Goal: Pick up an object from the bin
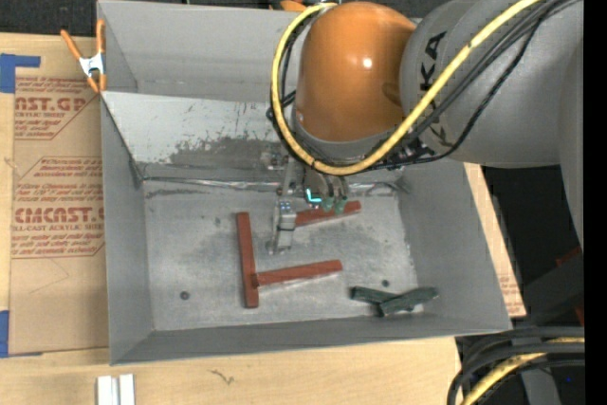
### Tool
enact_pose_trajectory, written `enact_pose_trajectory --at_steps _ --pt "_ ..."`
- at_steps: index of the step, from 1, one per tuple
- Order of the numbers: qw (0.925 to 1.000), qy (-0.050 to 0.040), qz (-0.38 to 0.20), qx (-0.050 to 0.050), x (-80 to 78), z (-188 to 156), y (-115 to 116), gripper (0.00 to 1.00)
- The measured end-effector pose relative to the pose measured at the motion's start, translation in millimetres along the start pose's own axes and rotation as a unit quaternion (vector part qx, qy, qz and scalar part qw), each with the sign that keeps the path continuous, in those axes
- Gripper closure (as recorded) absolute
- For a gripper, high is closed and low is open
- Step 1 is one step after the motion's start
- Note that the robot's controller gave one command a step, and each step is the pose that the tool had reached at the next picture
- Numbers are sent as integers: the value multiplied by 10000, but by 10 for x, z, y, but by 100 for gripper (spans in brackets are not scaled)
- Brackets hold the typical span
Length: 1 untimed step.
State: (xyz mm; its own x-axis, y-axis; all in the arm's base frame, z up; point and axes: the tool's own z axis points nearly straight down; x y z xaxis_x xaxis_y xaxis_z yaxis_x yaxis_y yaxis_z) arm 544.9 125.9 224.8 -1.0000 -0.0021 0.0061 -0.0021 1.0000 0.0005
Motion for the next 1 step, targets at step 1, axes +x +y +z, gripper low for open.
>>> enact_pose_trajectory --at_steps 1 --pt "9924 -59 -1227 -1 131 1565 -295 0"
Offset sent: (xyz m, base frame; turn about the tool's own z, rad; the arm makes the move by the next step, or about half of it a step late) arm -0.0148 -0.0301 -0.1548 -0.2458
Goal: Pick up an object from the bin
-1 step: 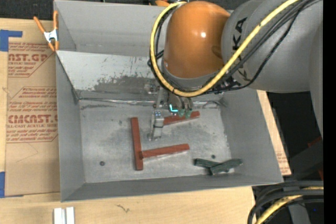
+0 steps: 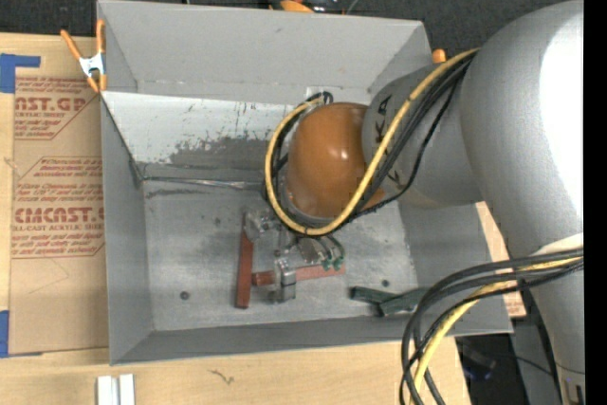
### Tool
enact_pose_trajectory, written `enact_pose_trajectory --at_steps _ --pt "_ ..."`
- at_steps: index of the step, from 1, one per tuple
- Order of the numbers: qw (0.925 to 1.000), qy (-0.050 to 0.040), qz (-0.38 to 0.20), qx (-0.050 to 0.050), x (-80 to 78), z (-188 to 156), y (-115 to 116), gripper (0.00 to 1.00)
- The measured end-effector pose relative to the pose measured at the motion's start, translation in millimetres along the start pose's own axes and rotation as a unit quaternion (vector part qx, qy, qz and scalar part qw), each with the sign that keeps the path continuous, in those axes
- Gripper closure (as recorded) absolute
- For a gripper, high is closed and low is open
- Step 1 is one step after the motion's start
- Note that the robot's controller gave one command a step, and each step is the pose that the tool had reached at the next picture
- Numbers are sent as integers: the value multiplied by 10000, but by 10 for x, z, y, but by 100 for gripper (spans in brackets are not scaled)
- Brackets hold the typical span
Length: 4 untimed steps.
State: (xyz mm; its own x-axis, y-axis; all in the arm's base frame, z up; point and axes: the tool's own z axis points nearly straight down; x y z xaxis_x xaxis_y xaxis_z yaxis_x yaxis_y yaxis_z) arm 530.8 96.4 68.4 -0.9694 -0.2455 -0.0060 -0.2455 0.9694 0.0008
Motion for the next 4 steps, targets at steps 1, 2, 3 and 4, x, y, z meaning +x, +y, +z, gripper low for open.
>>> enact_pose_trajectory --at_steps 1,2,3,4 --pt "9890 15 -1479 -12 -203 -14 635 0" --pt "9610 -21 -2764 -12 -764 -720 1229 0" --pt "9002 54 -4354 -22 -199 -82 711 0" --pt "9000 20 -4358 -23 -221 -107 733 100"
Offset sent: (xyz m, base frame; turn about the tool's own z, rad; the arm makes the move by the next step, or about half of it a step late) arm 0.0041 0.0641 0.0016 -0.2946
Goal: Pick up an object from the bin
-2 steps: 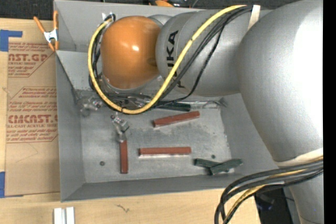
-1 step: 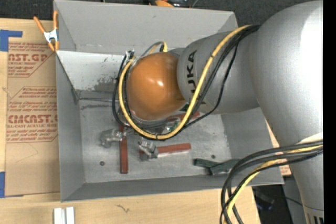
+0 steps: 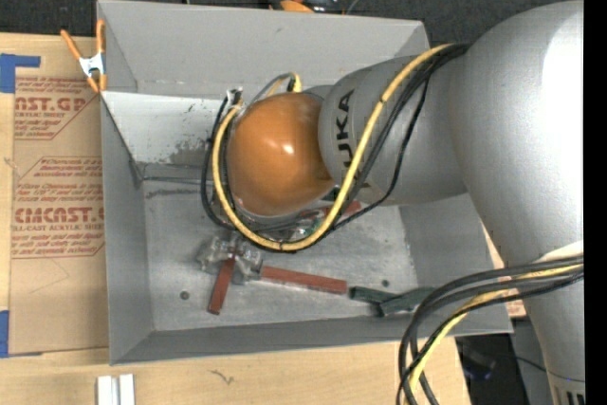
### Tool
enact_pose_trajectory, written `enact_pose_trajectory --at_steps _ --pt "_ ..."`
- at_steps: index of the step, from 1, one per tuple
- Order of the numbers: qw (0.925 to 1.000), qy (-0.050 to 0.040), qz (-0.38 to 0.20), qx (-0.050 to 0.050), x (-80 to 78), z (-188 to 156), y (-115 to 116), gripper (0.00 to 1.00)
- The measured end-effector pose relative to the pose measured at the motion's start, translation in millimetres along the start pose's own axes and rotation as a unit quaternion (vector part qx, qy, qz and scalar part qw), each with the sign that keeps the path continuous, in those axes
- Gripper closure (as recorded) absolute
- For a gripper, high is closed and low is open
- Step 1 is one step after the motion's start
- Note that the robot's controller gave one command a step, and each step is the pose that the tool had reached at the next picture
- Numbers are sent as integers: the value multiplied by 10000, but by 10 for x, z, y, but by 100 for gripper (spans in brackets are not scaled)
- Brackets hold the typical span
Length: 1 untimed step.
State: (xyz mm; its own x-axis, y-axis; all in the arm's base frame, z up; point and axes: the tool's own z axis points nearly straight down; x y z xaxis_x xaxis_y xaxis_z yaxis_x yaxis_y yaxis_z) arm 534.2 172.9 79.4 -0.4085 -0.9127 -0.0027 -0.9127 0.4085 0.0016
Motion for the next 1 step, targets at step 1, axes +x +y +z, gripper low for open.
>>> enact_pose_trajectory --at_steps 1 --pt "9997 -28 -230 42 -69 -1783 193 100"
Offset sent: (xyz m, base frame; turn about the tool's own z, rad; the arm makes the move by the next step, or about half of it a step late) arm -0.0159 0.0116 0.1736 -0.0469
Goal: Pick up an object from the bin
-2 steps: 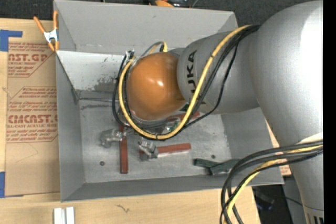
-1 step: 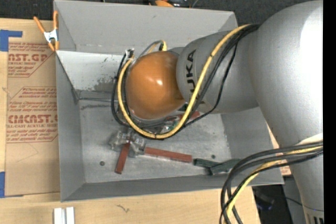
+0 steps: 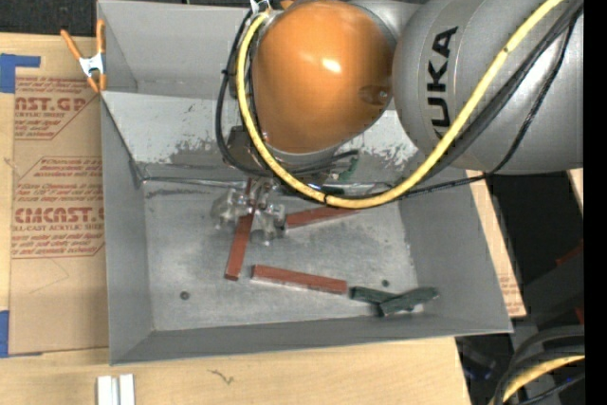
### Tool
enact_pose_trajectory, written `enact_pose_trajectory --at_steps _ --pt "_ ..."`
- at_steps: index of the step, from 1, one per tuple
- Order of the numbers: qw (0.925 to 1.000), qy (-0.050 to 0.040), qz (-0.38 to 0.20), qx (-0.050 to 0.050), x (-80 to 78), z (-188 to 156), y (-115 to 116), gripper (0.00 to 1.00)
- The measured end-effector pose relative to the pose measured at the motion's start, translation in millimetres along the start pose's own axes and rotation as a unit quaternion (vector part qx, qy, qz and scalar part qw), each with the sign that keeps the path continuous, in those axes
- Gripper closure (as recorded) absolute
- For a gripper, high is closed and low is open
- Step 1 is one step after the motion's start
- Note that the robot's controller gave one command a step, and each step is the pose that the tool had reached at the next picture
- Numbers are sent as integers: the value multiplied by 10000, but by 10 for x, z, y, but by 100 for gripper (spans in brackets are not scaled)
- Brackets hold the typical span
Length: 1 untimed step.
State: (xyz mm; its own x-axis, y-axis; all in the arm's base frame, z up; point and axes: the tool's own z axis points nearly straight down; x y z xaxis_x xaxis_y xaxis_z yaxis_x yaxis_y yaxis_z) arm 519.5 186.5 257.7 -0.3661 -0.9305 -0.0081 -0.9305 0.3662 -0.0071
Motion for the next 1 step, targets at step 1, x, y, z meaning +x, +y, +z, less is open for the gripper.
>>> enact_pose_trajectory --at_steps 1 --pt "10000 20 1 -36 10 49 8 100"
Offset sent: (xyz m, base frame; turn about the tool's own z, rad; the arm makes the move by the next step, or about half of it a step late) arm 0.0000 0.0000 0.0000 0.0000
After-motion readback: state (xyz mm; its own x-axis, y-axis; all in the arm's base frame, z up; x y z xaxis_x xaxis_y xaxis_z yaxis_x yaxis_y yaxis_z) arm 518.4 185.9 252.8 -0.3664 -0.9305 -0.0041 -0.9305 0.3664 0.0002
